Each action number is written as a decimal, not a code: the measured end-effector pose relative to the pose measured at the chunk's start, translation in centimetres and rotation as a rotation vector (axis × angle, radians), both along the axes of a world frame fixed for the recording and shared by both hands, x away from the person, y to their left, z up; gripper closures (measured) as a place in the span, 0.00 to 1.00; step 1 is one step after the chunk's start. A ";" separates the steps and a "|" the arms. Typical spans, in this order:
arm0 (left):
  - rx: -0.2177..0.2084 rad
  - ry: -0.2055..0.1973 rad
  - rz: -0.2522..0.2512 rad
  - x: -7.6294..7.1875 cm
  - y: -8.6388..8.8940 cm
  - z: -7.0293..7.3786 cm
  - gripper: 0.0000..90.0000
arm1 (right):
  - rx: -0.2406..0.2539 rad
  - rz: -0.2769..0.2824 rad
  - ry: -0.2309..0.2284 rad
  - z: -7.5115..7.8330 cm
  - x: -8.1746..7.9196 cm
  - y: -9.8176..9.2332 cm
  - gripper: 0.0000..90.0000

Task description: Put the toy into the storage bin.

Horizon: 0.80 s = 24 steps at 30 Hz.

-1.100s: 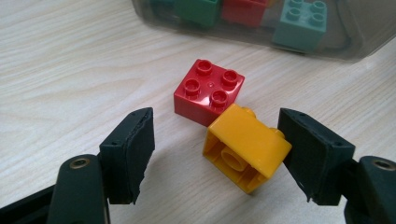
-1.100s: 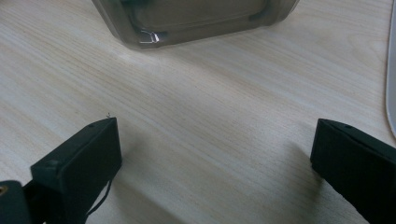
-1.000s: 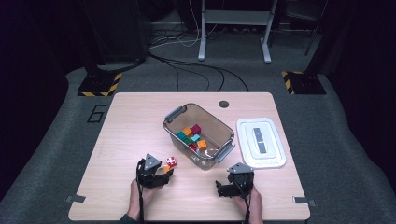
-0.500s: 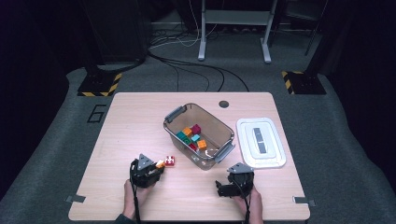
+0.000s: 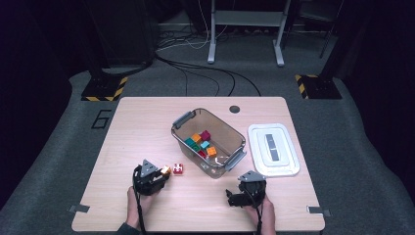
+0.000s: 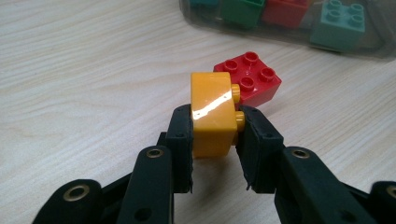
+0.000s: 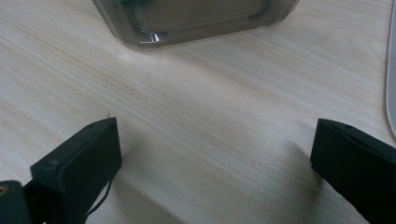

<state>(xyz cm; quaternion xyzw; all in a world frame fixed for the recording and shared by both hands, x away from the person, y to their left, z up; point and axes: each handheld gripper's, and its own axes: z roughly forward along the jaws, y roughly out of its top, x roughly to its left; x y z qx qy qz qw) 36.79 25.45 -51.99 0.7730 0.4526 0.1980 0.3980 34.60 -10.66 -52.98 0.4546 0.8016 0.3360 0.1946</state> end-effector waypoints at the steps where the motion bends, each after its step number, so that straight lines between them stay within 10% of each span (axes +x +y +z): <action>1: 0.001 -0.003 0.000 0.0 0.0 0.0 0.74 | 0.004 -0.006 0.000 0.0 0.0 0.0 0.01; 24: 0.024 -0.078 -0.019 0.6 0.8 4.4 0.74 | 0.007 -0.009 0.004 0.0 0.0 0.1 0.01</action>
